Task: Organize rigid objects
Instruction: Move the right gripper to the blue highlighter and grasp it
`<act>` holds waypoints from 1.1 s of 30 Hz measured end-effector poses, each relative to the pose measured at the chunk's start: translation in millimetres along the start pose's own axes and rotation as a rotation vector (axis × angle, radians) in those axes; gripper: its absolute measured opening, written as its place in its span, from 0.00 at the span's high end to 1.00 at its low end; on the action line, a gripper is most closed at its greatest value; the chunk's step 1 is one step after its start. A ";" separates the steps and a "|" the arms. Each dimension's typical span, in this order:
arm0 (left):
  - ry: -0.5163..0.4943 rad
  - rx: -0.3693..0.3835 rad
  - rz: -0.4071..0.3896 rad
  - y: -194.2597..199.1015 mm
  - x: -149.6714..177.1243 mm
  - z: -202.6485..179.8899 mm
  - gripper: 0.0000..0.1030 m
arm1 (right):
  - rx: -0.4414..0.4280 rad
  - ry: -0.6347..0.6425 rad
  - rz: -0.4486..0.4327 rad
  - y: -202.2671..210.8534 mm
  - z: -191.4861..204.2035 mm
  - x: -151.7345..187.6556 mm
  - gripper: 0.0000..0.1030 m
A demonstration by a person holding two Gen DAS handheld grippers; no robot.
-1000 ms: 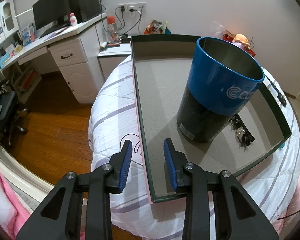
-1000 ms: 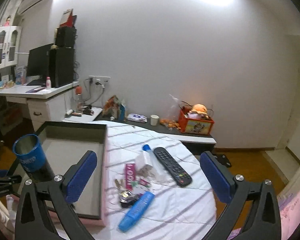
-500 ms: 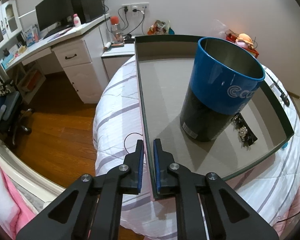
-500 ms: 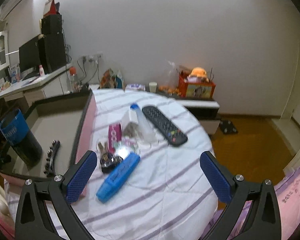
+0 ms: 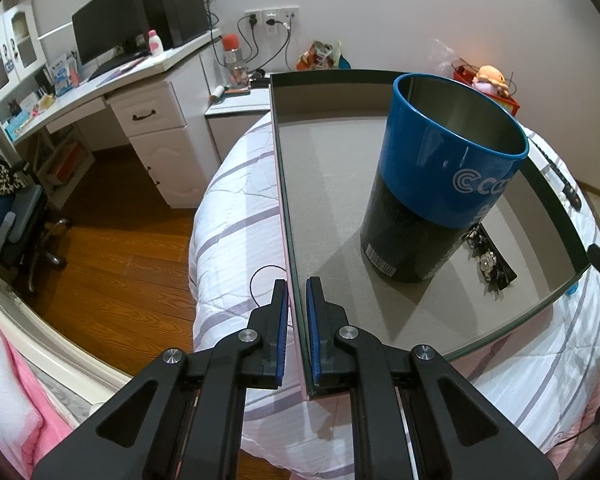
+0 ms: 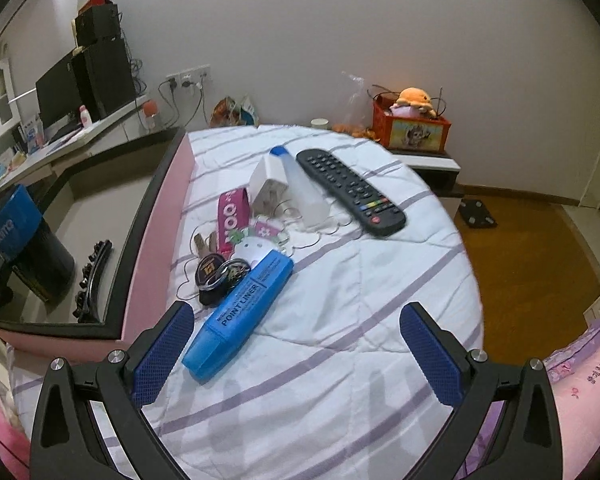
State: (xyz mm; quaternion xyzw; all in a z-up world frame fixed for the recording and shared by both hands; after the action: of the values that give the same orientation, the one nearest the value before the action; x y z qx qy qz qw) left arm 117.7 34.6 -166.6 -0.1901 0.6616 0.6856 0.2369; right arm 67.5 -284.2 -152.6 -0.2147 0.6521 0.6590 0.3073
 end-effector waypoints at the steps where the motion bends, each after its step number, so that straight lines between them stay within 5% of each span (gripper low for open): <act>1: 0.000 0.000 0.000 0.1 0.0 0.2 0.92 | -0.001 0.003 0.007 -3.1 1.5 -0.2 0.00; 12: 0.001 0.002 -0.002 0.0 -1.8 1.1 0.92 | -0.034 0.030 0.085 -34.0 6.7 5.9 0.00; 22: -0.005 -0.005 -0.005 1.0 -1.0 -1.2 0.92 | 0.140 0.082 0.067 -21.6 -9.9 5.6 0.00; 29: -0.004 -0.005 -0.006 1.3 -0.8 -1.8 0.92 | 0.088 0.119 0.047 -26.1 -5.6 0.2 0.00; 32: -0.004 -0.003 -0.005 1.2 -1.3 -1.9 0.92 | 0.063 0.141 0.054 -30.2 1.9 -1.9 0.09; 33: -0.004 -0.002 -0.005 1.2 -1.4 -2.5 0.92 | 0.054 0.142 0.058 -32.3 3.1 -1.7 0.23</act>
State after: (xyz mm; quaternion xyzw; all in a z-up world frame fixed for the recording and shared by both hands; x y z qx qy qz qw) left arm 118.1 32.0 -165.0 -0.1907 0.6598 0.6861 0.2399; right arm 91.2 -282.6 -174.8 -0.2336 0.6956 0.6330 0.2468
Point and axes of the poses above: each gripper's, at about its wrist camera, not at the fingertips, and y roughly against the way its jaws point, z to its left, x to its underside, the point moved 1 cm from there along -y, roughly the way its jaws point, and after that the axes turned 1 degree about z, right-handed, at the moved point
